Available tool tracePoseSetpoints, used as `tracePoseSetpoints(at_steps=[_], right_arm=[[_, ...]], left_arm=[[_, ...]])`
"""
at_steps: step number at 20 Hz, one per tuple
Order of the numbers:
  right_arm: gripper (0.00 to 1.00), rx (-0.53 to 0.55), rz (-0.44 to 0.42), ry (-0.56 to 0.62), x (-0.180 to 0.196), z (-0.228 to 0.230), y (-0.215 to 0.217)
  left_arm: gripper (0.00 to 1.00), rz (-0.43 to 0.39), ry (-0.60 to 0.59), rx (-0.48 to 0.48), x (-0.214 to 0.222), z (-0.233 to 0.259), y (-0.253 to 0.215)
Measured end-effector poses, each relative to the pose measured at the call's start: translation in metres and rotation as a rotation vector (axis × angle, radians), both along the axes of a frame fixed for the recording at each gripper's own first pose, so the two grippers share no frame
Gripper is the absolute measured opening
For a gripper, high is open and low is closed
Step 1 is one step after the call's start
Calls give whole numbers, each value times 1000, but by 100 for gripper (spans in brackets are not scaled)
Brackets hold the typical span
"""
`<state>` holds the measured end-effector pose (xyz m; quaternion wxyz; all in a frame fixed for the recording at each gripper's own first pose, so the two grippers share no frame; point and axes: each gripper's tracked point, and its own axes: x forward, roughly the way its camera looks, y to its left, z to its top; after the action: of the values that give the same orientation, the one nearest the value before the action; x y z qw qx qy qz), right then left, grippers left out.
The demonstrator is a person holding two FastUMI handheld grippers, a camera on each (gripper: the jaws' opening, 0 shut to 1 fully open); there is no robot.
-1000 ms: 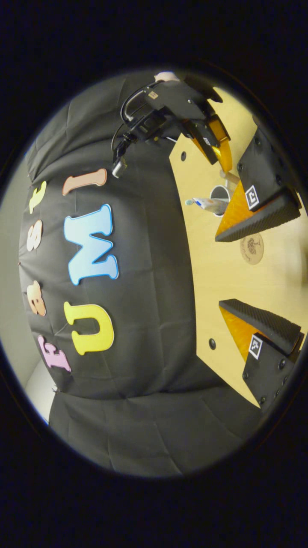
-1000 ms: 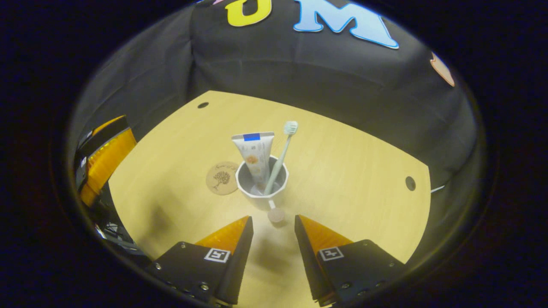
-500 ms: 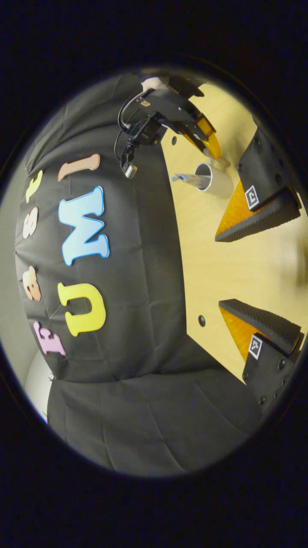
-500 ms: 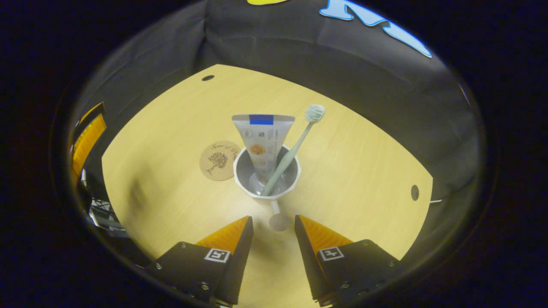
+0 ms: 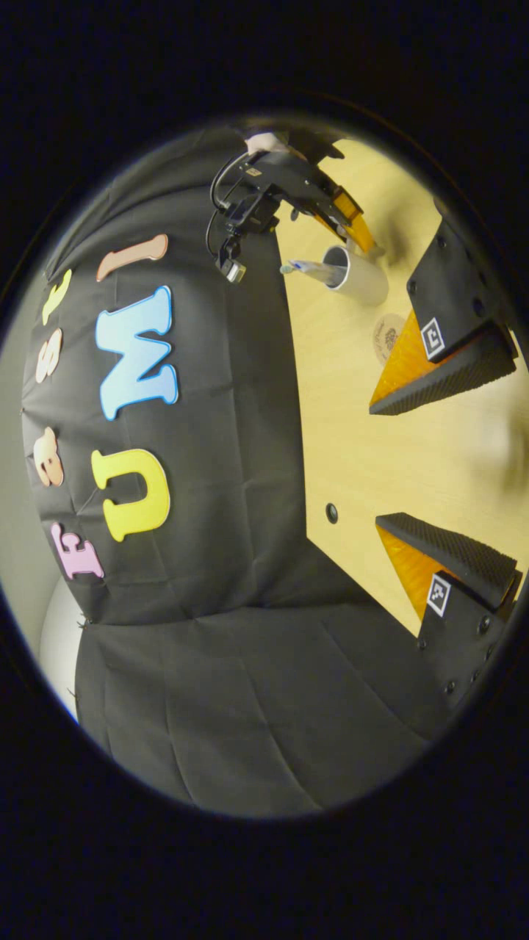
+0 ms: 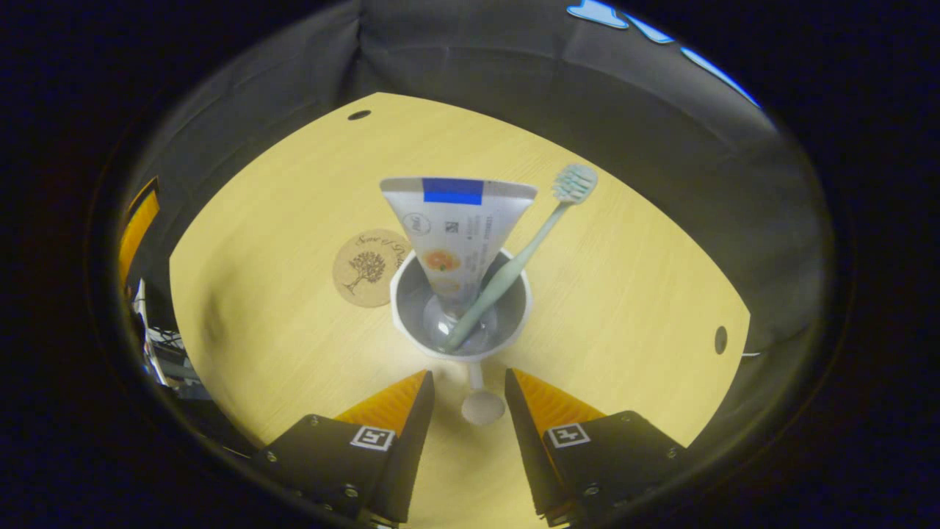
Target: Put the toothbrush and toothpaste on the desktop into the cup, then pick up the cup and place it on the coaster on the desktop.
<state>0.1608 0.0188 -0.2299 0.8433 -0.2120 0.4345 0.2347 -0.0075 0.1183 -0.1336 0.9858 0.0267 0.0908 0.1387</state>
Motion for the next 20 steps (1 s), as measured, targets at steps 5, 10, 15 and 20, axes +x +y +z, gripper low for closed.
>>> tracePoseSetpoints(at_steps=[5, 10, 15, 20], right_arm=[[60, 13, -4, 14, 9, -9, 3], [26, 23, -7, 38, 7, -13, 6], [17, 33, 7, 17, 3, -11, 9], [17, 18, 20, -4, 0, -15, 13]], left_arm=[[90, 43, 19, -9, -14, -8, 13], [90, 67, 33, -27, -21, -14, 16], [90, 59, 33, -20, -19, -12, 11], [90, 44, 29, -11, -16, -8, 4]])
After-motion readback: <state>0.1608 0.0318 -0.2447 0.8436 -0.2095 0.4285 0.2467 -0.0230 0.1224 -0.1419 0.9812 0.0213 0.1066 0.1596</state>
